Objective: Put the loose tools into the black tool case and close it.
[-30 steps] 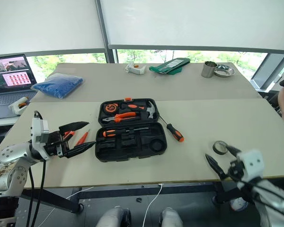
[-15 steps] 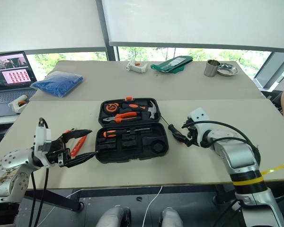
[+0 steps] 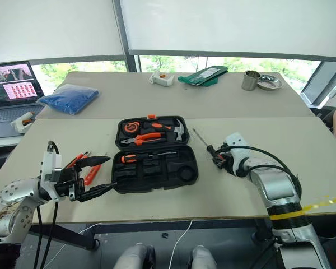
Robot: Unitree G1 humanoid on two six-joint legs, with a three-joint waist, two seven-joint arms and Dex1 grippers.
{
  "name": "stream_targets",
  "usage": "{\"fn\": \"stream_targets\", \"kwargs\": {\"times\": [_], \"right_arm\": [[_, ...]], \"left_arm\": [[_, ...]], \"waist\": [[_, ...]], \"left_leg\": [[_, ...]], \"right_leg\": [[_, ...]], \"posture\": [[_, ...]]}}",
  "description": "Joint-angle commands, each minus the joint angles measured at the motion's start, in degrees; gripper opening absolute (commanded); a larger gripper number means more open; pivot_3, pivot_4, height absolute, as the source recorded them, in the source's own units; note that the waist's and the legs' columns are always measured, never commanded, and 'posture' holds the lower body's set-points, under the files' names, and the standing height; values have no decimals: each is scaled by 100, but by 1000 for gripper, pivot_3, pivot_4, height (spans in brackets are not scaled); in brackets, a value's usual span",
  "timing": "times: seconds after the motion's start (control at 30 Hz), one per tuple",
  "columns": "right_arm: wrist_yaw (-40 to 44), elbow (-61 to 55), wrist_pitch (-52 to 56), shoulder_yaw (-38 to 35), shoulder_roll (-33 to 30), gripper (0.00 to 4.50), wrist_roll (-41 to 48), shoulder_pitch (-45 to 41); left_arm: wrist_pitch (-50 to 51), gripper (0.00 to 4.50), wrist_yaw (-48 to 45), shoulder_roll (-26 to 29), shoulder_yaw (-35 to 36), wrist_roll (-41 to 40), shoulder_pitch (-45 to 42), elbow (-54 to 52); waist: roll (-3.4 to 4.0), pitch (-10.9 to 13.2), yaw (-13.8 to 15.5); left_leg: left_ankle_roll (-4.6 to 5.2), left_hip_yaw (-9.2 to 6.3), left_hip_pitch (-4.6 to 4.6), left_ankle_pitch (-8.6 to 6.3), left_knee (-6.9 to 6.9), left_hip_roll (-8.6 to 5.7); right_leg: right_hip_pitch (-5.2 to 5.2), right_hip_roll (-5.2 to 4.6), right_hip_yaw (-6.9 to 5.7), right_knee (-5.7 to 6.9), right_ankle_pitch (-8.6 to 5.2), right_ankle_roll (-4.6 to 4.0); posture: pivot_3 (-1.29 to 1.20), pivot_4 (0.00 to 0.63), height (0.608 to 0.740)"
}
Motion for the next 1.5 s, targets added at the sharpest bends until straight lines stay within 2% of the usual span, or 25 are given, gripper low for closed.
{"fn": "stream_targets", "kwargs": {"times": [0.03, 0.1, 0.2, 0.3, 0.47, 0.6, 0.77, 1.0, 1.13, 1.2, 1.3, 1.4, 1.47, 1.5], "right_arm": [[721, -516, -1702, -108, -326, 1067, -168, -124], [1448, -367, -2742, 201, -413, 1067, -243, -351], [2334, 161, -3394, 701, -215, 1067, -303, -1064], [3114, 943, -4191, 1434, -142, 1067, -876, -1718], [3743, 2229, -5174, 2178, 157, 1067, -1611, -2544], [3915, 2984, -5467, 2425, 364, 1067, -1937, -2847], [3720, 3511, -5457, 2308, 731, 1067, -2013, -3058], [3727, 4200, -5898, 2376, 918, 1067, -2286, -3387], [3735, 4446, -5808, 2321, 1018, 1067, -2349, -3495], [3718, 4470, -5954, 2304, 995, 2068, -2368, -3515], [3525, 4630, -6280, 2042, 977, 2936, -2205, -3697], [3868, 4632, -6161, 1614, 891, 2936, -1703, -3906], [4595, 4272, -5510, 1188, 925, 2936, -878, -3858], [4917, 4078, -5184, 1005, 969, 2669, -484, -3801]], "left_arm": [[-27, 4500, 228, -17, 259, -148, -3, -184], [-76, 4500, 266, -8, 327, -107, 73, -131], [-178, 4500, 316, 29, 502, -30, 218, 71], [-261, 4500, 298, 76, 663, 17, 351, 256], [-372, 4500, 315, 90, 796, 58, 435, 389], [-425, 4500, 358, 33, 805, 67, 547, 322], [-462, 4500, 441, -30, 767, 80, 714, 189], [-513, 4500, 492, -42, 727, 126, 733, 163], [-535, 4500, 524, -50, 722, 147, 731, 150], [-547, 4500, 543, -49, 723, 146, 745, 135], [-561, 4500, 595, -53, 733, 142, 774, 118], [-577, 4500, 624, -60, 746, 142, 818, 97], [-613, 4500, 640, -79, 737, 154, 801, 128], [-634, 4500, 651, -95, 730, 161, 778, 151]], "waist": [[-1, 1, -6], [-2, 1, -66], [-3, 2, -190], [-4, 2, -203], [-7, 5, -125], [-7, 5, -124], [-8, 5, -156], [-8, 5, -154], [-7, 5, -162], [-7, 5, -160], [-7, 5, -157], [-6, 6, -162], [-5, 7, -161], [-5, 7, -157]], "left_leg": [[0, 6, 0, 0, 0, 1], [0, 14, 4, 0, 0, 3], [0, 22, 12, 0, -1, 11], [0, 24, 16, 1, -2, 18], [-1, 31, 5, 1, -2, 15], [0, 42, 1, -1, -2, 6], [-21, 46, 7, -13, -2, 14], [-32, 50, 8, -15, -2, 15], [-31, 51, 8, -14, -2, 14], [-31, 52, 8, -14, -2, 15], [-33, 52, 8, -15, -2, 15], [-34, 53, 7, -16, -2, 14], [-32, 54, 6, -15, -2, 15], [-31, 53, 7, -14, -3, 16]], "right_leg": [[-3, 1, 5, 0, 2, 3], [-6, 7, 14, 0, 3, 5], [-9, 22, 24, 2, 6, 1], [-14, 32, 27, 7, 9, -7], [-22, 16, 26, 4, 10, -9], [-23, -1, 27, -1, 16, -16], [-23, 6, 24, 6, 36, -45], [-27, 9, 25, 8, 39, -50], [-27, 11, 25, 10, 40, -50], [-26, 11, 25, 10, 40, -51], [-27, 10, 25, 9, 40, -51], [-28, 10, 26, 9, 40, -50], [-29, 10, 26, 10, 41, -51], [-27, 11, 26, 10, 41, -51]], "posture": [[0, 150, 740], [0, 150, 740], [0, 150, 740], [0, 150, 740], [0, 150, 740], [0, 150, 740], [0, 150, 740], [0, 150, 740], [0, 150, 740], [0, 150, 740], [0, 150, 740], [0, 150, 740], [0, 150, 740], [0, 150, 740]]}}
